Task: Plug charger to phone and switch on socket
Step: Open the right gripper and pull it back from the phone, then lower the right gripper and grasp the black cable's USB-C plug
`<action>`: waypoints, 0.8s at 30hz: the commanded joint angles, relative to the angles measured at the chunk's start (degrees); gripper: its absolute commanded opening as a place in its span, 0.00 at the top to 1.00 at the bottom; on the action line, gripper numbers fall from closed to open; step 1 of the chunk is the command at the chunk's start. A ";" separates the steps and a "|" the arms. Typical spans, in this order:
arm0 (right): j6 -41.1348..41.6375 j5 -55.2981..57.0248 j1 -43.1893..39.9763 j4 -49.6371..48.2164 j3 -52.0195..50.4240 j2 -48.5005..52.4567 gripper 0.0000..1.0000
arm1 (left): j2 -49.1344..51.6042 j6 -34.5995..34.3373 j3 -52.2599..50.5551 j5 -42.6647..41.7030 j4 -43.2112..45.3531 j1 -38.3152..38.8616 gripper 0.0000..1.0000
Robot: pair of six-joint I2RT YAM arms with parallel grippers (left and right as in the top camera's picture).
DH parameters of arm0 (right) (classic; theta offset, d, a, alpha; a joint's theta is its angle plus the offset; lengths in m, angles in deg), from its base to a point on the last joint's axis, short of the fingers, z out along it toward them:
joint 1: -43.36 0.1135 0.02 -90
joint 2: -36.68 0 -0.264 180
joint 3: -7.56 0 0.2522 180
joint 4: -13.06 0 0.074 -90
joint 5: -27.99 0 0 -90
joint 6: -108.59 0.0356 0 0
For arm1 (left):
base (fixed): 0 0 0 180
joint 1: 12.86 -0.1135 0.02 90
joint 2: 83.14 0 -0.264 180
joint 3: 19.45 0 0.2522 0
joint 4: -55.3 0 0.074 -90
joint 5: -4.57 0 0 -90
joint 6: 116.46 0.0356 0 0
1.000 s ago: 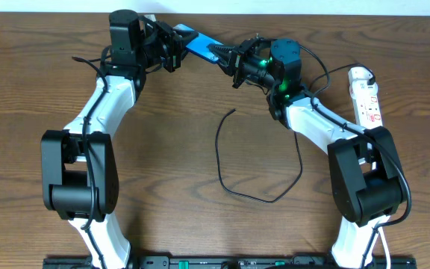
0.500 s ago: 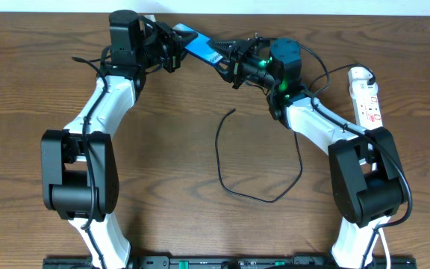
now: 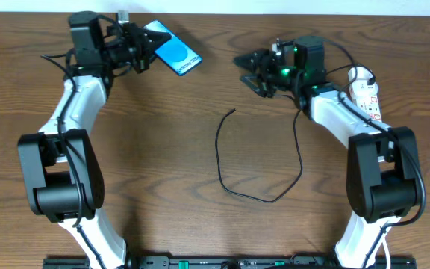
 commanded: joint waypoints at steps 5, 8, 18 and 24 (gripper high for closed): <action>-17.77 6.25 1.25 15.69 0.20 -0.83 0.64 | -0.59 2.32 0.68 -9.60 0.00 -1.03 0.93; -18.43 10.80 4.24 17.20 0.20 -0.02 0.68 | -0.59 2.32 0.68 -9.57 -0.90 -1.03 0.93; -17.75 26.47 12.50 22.21 0.20 0.02 0.67 | -0.59 1.66 0.68 -8.98 -0.87 -1.05 0.93; -17.05 27.76 13.31 23.43 0.20 0.48 0.69 | -0.59 1.68 0.68 -8.94 -0.90 -1.03 0.93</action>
